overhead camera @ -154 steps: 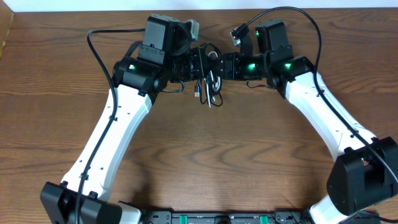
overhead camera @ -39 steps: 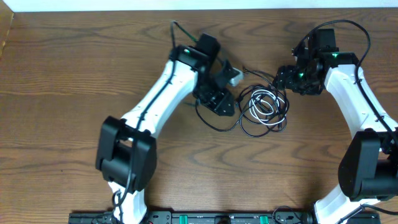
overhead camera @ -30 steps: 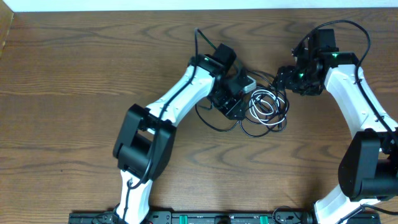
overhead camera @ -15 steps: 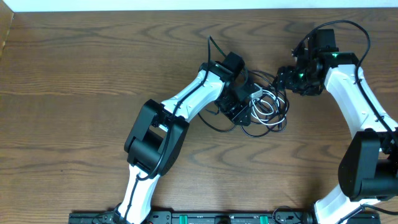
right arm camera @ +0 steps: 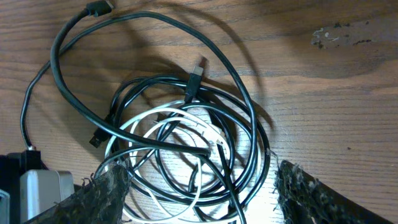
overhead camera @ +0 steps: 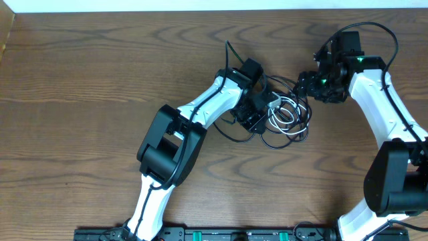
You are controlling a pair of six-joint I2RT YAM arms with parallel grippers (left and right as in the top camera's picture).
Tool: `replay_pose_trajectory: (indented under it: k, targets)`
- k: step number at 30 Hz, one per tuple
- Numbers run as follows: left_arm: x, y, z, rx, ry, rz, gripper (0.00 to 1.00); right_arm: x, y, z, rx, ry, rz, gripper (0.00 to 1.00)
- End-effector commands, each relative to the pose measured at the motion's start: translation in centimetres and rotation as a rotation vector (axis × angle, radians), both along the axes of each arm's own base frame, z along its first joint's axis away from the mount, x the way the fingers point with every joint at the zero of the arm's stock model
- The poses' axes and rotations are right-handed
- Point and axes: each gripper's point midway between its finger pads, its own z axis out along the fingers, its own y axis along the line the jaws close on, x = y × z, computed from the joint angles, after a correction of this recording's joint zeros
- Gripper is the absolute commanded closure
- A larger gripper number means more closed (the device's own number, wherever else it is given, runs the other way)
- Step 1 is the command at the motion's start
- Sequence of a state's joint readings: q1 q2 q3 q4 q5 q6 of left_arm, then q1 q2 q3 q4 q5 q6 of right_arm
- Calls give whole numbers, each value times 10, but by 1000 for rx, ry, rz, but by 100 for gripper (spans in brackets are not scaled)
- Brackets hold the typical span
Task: Untangle cables
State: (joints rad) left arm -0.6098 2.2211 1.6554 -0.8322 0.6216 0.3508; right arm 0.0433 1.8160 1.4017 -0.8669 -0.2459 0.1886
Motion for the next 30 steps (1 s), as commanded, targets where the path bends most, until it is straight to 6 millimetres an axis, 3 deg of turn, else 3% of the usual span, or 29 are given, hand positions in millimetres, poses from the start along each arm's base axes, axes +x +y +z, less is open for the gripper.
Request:
replay_pose_trajectory:
  k: [1,5,10,16,20,21,23,26,27,30]
  targets:
    - [-3,5,-7,17,16,-1,93,4,1,12,-9,-37,12,27]
    - [-1,10,4,25,27,14,93,5,1,12,-9,-37,12,26]
    - [13,24,52,2,-5,63,93,5,1,12,-9,-40,12,26]
    - [36,47,151,-115,-157,235,93,5,1,12,-8,-40,12,26]
    - [34,60,221,-218,-293,296,93,5,1,12,-8,-40,12,26]
    - [30,64,251,-269,-357,311,93,5,1,12,-13,-45,25,29]
    - [25,66,277,-317,-419,318,93,9,2,16,-10,-68,38,30]
    - [19,69,312,-388,-493,341,93,16,21,36,77,-149,121,26]
    - [19,71,328,-420,-530,368,93,18,34,55,137,-214,180,23]
    - [27,77,350,-448,-592,448,93,19,43,73,159,-271,202,20]
